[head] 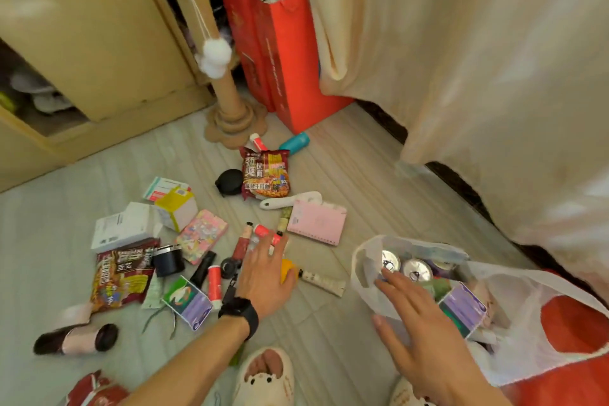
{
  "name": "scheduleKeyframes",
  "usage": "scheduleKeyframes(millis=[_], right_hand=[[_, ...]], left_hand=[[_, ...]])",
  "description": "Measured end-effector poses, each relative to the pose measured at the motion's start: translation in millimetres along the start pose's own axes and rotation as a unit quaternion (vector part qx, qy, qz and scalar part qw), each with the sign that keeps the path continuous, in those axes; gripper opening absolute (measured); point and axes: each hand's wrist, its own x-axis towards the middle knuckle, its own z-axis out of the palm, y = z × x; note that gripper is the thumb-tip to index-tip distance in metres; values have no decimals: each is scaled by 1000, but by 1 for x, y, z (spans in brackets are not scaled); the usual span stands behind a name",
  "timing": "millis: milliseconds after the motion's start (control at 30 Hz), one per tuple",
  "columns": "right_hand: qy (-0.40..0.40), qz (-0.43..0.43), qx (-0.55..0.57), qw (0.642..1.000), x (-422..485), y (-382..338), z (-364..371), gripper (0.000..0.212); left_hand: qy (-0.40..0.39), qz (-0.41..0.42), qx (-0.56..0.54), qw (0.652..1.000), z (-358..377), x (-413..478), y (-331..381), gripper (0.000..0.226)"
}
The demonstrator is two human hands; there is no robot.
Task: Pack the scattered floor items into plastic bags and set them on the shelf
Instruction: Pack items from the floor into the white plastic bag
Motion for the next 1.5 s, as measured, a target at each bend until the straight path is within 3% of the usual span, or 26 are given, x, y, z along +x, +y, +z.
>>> scheduleKeyframes(millis=[100, 200, 267, 333, 433, 567, 667, 800, 933, 1067, 1133, 1333, 1400, 1500], right_hand=[[-58, -68, -10, 996, 19, -22, 32, 50], [-174, -57, -46, 982, 35, -33, 71, 58], [-289, -32, -91, 952, 44, -29, 98, 68], [-344, -18, -137, 929, 55, -23, 120, 75], [-340, 10, -137, 930, 77, -19, 142, 74], [-312, 9, -148, 939, 88, -14, 165, 75], [-317, 1, -178, 932, 69, -6, 176, 75], [-270, -29, -183, 945, 34, -2, 181, 76], [-334, 30, -68, 940, 4, -1, 172, 65], [-247, 142, 130, 950, -20, -9, 129, 43], [-195, 187, 194, 943, -36, -12, 94, 35], [5, 320, 350, 880, -77, -3, 6, 37], [79, 329, 385, 859, -81, 1, -14, 35], [160, 342, 374, 847, -82, 13, -30, 29]], left_hand=[[-67, -54, 25, 996, 24, -15, -40, 82], [-117, -59, 29, 991, 41, -27, -61, 89], [-132, -40, 45, 989, 44, -30, -62, 96], [-131, -23, 66, 989, 42, -25, -59, 100], [-121, 28, 76, 989, 39, -5, -56, 98], [-120, 88, 107, 983, 44, 21, -46, 78], [-100, 68, 101, 987, 54, 20, -35, 67], [-72, 52, 86, 992, 68, -6, -34, 73], [-83, 72, 87, 990, 74, -40, -36, 70], [-174, 47, 45, 983, 55, -49, -27, 67], [-178, 36, -16, 983, 36, -49, -11, 69], [30, 133, -219, 966, -41, -28, 89, 67], [52, 218, -180, 958, -55, -10, 128, 67], [-61, 295, -11, 953, -49, 17, 174, 64]])
